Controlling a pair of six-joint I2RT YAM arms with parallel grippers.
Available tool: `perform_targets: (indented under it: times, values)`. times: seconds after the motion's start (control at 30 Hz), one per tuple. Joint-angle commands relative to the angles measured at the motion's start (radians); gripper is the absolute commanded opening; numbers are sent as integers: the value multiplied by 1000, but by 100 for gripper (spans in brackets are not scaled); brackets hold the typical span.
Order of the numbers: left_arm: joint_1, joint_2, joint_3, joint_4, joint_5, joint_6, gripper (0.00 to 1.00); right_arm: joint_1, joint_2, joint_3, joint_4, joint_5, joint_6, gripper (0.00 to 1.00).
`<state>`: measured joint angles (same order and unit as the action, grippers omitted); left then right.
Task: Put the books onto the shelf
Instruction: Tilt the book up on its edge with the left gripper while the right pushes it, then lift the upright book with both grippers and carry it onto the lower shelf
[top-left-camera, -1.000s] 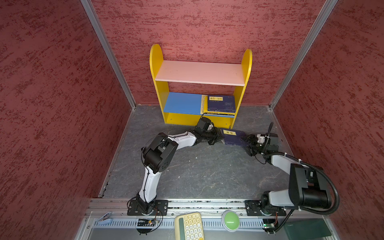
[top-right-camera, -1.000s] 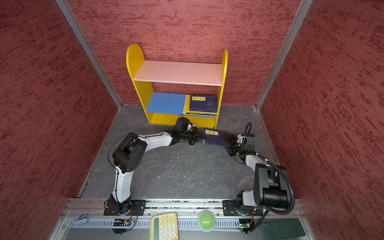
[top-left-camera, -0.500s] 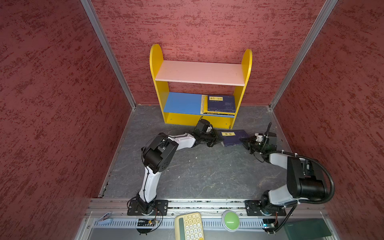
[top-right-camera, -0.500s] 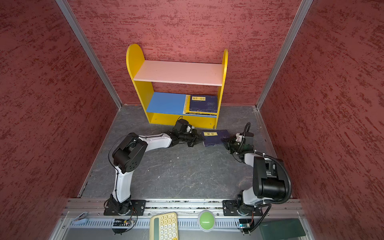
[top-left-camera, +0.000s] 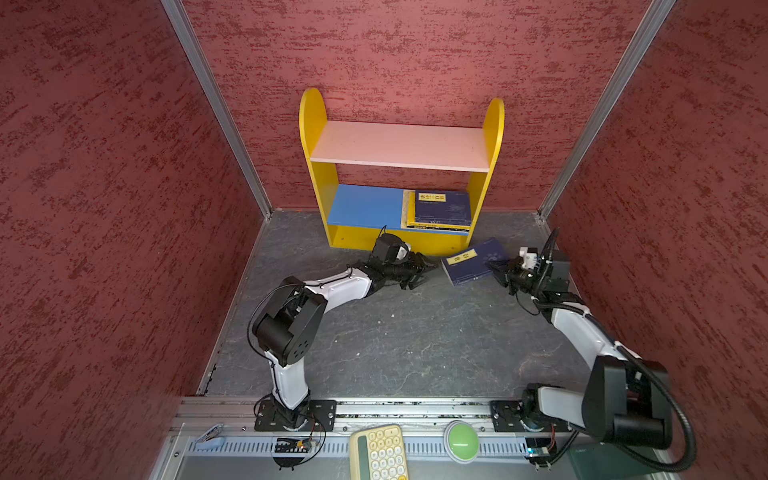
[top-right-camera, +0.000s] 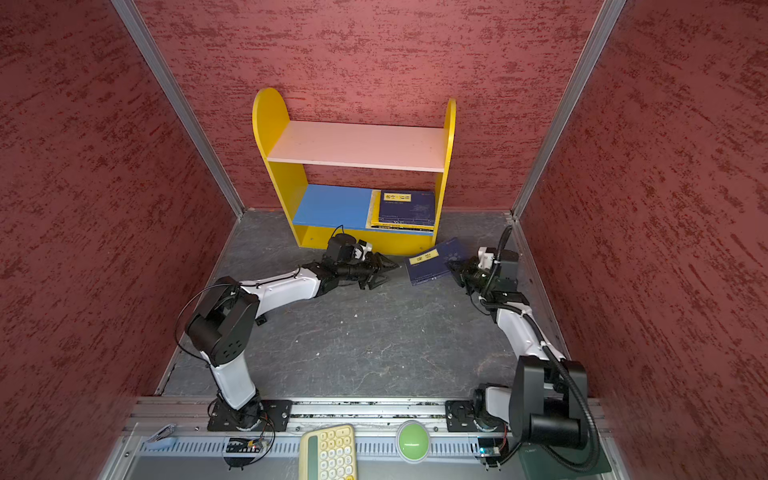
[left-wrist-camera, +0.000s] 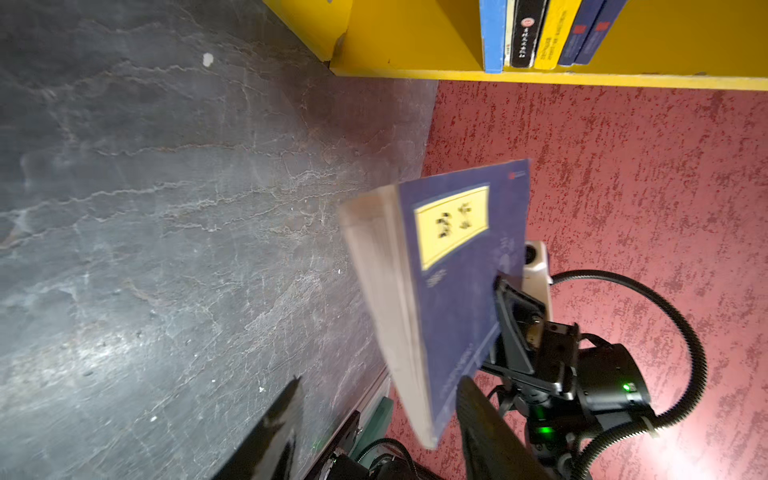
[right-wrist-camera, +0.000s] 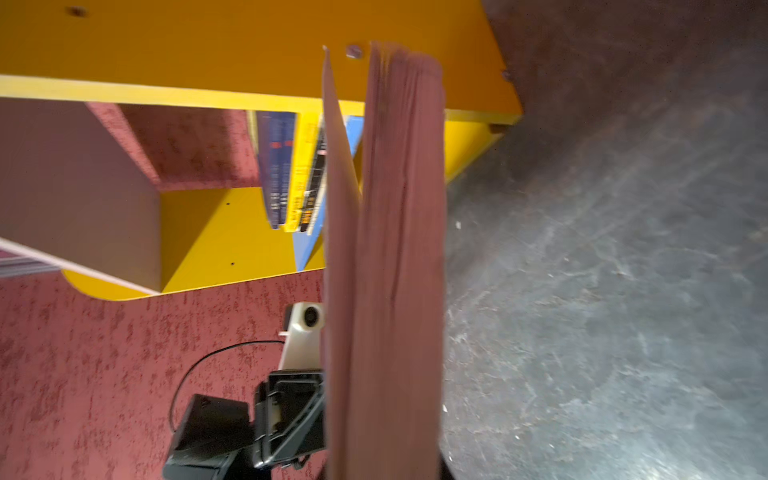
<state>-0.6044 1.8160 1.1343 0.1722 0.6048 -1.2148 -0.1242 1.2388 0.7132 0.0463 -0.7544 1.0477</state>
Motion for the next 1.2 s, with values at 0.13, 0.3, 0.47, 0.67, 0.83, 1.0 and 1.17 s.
perform_targets:
  times: [0.13, 0.3, 0.47, 0.67, 0.83, 1.0, 1.17]
  values:
    - [16, -76, -20, 201, 95, 35, 71, 25, -55, 84, 4, -46, 37, 9]
    - [-1, -70, 58, 142, 115, 60, 77, 52, -31, 89, 200, -26, 170, 9]
    - [8, -52, 51, 183, 112, 8, 80, 84, 16, 90, 326, -5, 244, 9]
    - [6, -30, 85, 114, 104, 3, 80, 108, 18, 67, 473, 24, 320, 10]
    - [4, 1, 115, 170, 139, -21, 75, 128, 27, 41, 589, 69, 368, 10]
    - [6, 19, 130, 295, 146, -73, 59, 175, 47, 30, 643, 98, 376, 10]
    - [18, 4, 117, 348, 119, -85, 28, 197, 55, 14, 704, 121, 380, 11]
